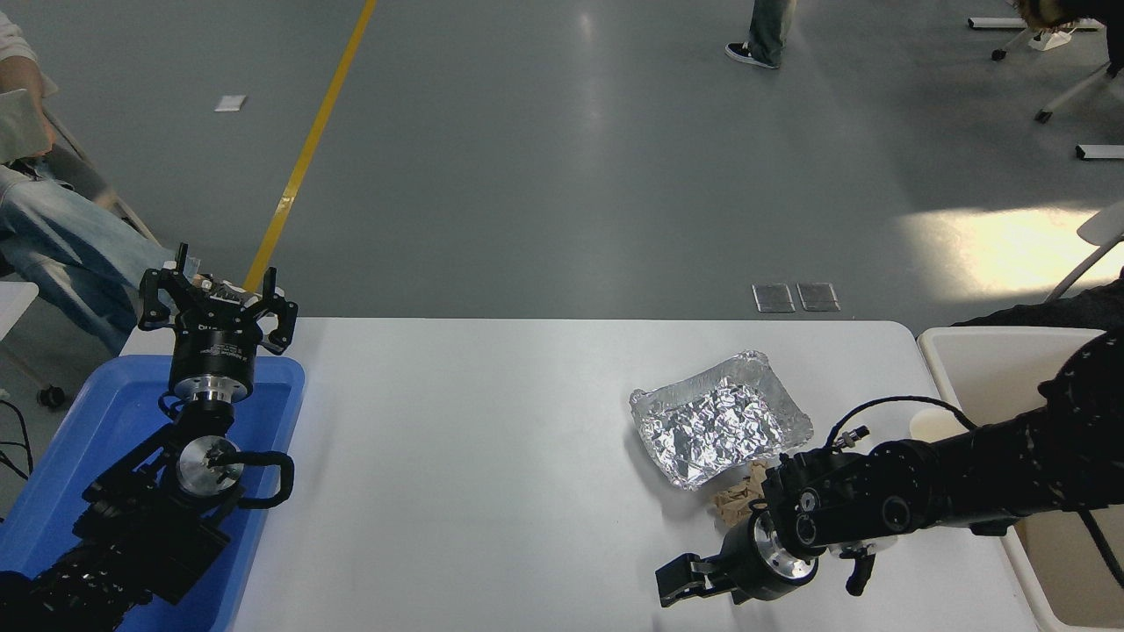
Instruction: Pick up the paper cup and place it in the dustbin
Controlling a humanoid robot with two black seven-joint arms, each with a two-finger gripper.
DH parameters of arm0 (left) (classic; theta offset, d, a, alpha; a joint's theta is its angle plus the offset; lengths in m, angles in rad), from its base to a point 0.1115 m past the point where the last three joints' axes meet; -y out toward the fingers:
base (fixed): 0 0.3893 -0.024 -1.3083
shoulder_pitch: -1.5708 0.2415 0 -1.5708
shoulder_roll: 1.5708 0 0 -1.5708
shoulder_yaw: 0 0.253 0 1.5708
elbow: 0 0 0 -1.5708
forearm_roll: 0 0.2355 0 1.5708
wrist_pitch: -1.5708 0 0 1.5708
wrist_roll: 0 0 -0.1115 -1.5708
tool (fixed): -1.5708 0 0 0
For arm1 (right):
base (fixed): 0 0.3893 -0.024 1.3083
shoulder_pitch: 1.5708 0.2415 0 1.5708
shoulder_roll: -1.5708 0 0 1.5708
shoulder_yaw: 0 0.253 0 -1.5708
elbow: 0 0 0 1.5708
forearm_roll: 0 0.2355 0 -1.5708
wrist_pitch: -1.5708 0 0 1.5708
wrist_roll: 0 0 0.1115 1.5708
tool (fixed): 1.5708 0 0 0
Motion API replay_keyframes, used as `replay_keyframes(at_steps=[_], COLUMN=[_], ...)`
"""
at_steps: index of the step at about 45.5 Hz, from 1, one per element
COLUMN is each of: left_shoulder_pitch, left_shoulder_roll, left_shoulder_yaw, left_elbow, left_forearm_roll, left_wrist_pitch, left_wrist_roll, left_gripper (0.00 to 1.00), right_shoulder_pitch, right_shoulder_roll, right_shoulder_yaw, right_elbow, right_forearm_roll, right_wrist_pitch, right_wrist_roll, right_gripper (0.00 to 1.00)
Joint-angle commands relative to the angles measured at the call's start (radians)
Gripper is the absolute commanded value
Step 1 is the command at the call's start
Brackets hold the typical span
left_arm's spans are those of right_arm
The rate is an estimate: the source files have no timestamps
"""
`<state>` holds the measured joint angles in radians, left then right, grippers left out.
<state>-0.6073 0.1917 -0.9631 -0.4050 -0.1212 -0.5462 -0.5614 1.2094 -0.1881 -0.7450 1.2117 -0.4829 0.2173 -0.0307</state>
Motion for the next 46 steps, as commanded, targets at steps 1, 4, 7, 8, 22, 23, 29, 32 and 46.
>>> replay_keyframes(at_steps=[1, 4, 7, 8, 22, 23, 29, 32, 46], left_shoulder_pitch=[0.0, -0.002, -0.002, -0.002, -0.002, -0.002, -0.002, -0.002, -0.002], left_shoulder_roll=[-0.002, 0.0, 0.0, 0.0, -0.002, 0.0, 0.0, 0.0, 0.0], left_shoulder_yaw=[-0.002, 0.001, 0.001, 0.001, 0.0, 0.0, 0.0, 0.001, 0.0], left_elbow=[0.0, 0.002, 0.0, 0.0, 0.0, 0.0, 0.0, 0.0, 0.0], left_forearm_roll=[-0.002, 0.002, 0.0, 0.0, 0.0, 0.0, 0.0, 0.0, 0.0], left_wrist_pitch=[0.0, 0.002, 0.002, 0.002, 0.002, 0.002, 0.0, 0.002, 0.002], left_wrist_roll=[0.006, 0.005, 0.003, 0.003, 0.003, 0.003, 0.003, 0.003, 0.003], left_gripper=[0.99, 0.99, 0.99, 0.99, 0.99, 0.99, 0.99, 0.99, 0.99], right_shoulder_pitch=[-0.001, -0.001, -0.001, 0.001, 0.042, 0.048, 0.13, 0.192, 0.652], right_shoulder_roll=[-0.01, -0.01, -0.007, -0.004, -0.016, -0.025, -0.102, -0.16, -0.386], right_shoulder_yaw=[-0.005, -0.005, -0.005, -0.005, -0.022, -0.025, -0.053, -0.077, -0.215], right_elbow=[-0.001, -0.001, -0.001, -0.001, 0.009, 0.014, 0.083, 0.133, 0.373], right_forearm_roll=[0.0, 0.001, 0.001, 0.001, 0.024, 0.024, 0.026, 0.026, 0.044], right_wrist_pitch=[0.001, 0.001, 0.001, 0.002, 0.01, 0.011, 0.031, 0.037, 0.186], right_wrist_roll=[0.0, 0.0, 0.0, 0.0, -0.003, -0.003, -0.002, -0.002, 0.002], right_gripper=[1.0, 1.0, 1.0, 1.0, 1.0, 1.0, 1.0, 1.0, 1.0])
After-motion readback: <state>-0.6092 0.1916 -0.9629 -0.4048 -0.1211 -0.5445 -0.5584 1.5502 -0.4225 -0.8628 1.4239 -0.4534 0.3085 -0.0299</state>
